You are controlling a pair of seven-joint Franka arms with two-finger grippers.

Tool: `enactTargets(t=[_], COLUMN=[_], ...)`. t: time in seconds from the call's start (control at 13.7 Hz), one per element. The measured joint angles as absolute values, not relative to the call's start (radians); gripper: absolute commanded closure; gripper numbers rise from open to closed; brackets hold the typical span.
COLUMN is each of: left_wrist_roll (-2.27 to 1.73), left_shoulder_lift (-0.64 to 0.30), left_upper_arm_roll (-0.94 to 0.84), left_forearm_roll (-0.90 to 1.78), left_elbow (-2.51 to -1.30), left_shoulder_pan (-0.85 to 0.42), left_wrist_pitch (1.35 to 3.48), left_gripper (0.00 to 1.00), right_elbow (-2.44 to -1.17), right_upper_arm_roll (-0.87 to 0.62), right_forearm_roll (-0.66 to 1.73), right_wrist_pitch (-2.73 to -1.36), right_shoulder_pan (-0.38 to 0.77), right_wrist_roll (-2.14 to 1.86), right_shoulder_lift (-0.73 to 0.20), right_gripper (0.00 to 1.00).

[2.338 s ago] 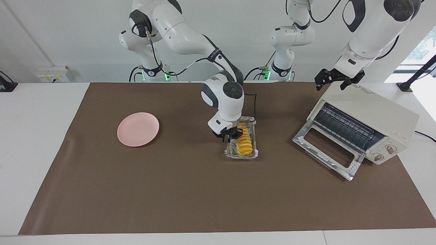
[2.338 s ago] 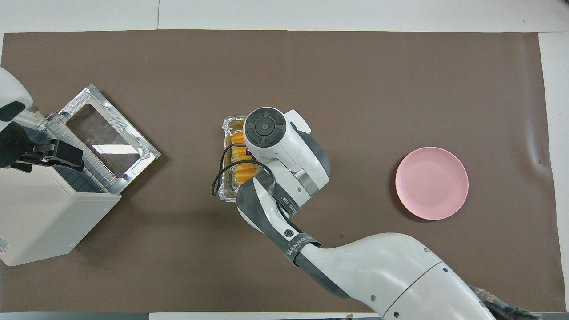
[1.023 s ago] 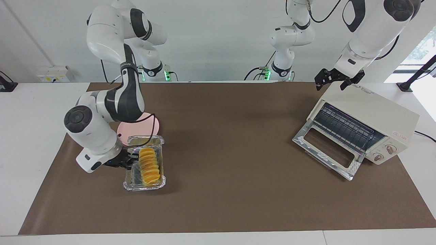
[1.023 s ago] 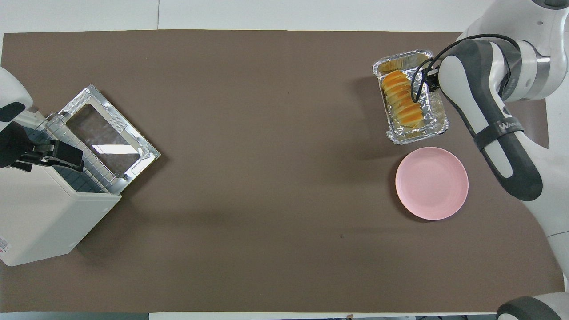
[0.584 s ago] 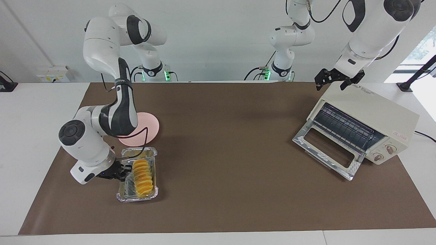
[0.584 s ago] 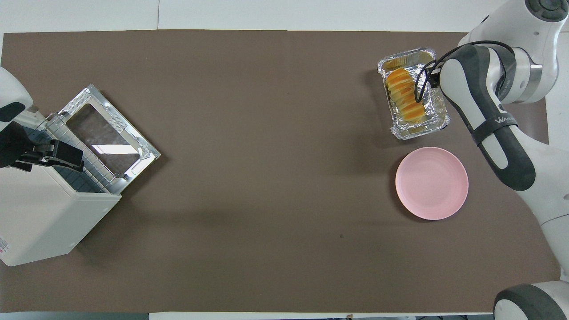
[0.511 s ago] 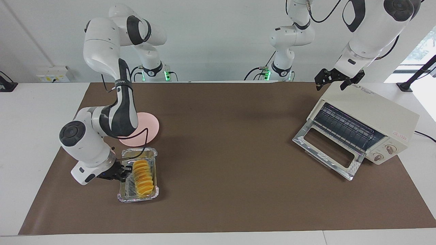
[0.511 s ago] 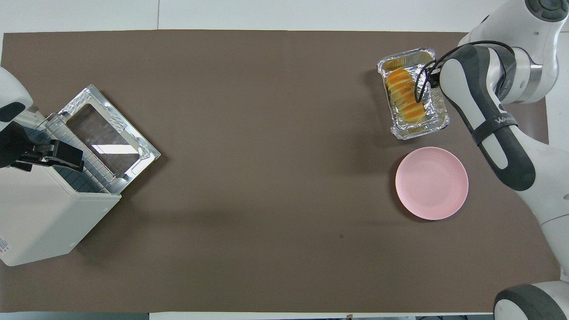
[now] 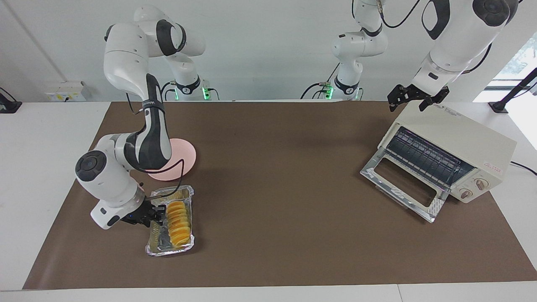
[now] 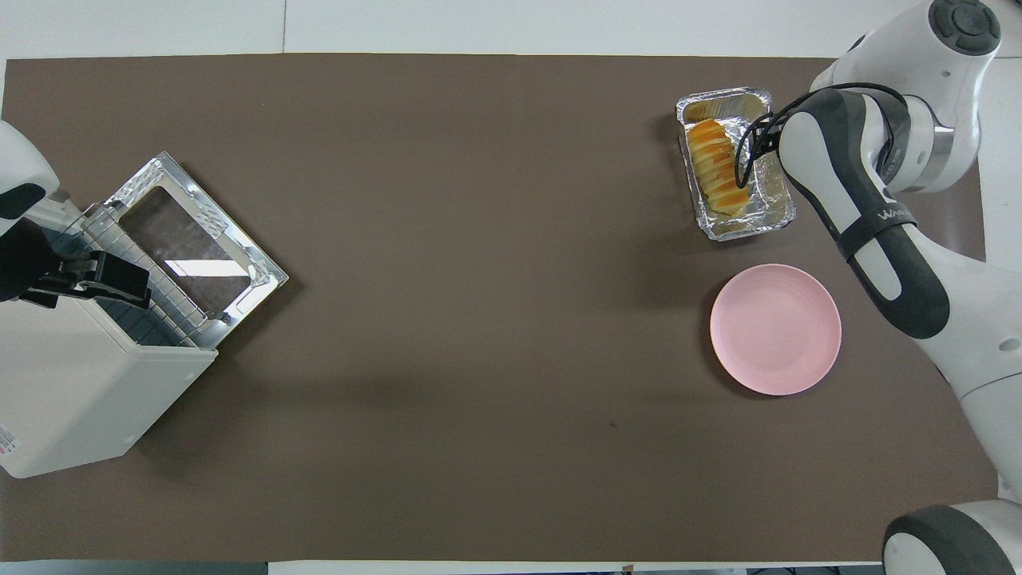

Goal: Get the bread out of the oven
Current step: 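Drag the foil tray beyond the pink plate with the right gripper, then tip the foil tray over the pink plate with the right gripper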

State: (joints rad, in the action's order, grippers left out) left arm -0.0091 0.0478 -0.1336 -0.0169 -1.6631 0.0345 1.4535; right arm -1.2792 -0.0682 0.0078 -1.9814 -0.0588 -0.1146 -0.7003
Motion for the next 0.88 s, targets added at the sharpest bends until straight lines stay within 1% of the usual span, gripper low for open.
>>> enactTargets(t=[0.22,0.44,0.58,0.73,0.8,0.88], left_wrist_roll=[-0.009,-0.009,-0.009,-0.009,-0.009,-0.009], left_shoulder_lift=[0.048,0.048,0.048,0.048,0.048,0.048], left_upper_arm_roll=[-0.134,-0.134,-0.134,-0.134,-0.134,-0.134], left_forearm_roll=[-0.017,-0.017,-0.017,-0.017,-0.017,-0.017], left_elbow=[-1.663,-1.663,-1.663,-1.663,-1.663,-1.663], left_shoulder_pan=[0.034,0.034,0.034,0.034,0.034,0.034], left_wrist_pitch=[1.454,1.454,1.454,1.454,1.454,1.454], left_gripper=[0.00,0.00,0.00,0.00,0.00,0.00], right_elbow=[-1.278,-1.283,-1.330,-1.415,-1.448,-1.466], right_upper_arm_roll=[-0.071,-0.072,-0.072,-0.070,-0.068,-0.068], right_forearm_roll=[-0.018,-0.042,-0.072,-0.088,-0.098,-0.101], right_wrist_pitch=[-1.916,-1.922,-1.998,-2.108,-2.142,-2.162], right_shoulder_pan=[-0.049,-0.002,0.024,0.025,0.023,0.021], right_wrist_roll=[-0.119,-0.108,-0.082,-0.080,-0.078,-0.072], right_shoulder_lift=[-0.652,-0.638,-0.640,-0.641,-0.642,-0.641], right_gripper=[0.00,0.00,0.00,0.00,0.00,0.05])
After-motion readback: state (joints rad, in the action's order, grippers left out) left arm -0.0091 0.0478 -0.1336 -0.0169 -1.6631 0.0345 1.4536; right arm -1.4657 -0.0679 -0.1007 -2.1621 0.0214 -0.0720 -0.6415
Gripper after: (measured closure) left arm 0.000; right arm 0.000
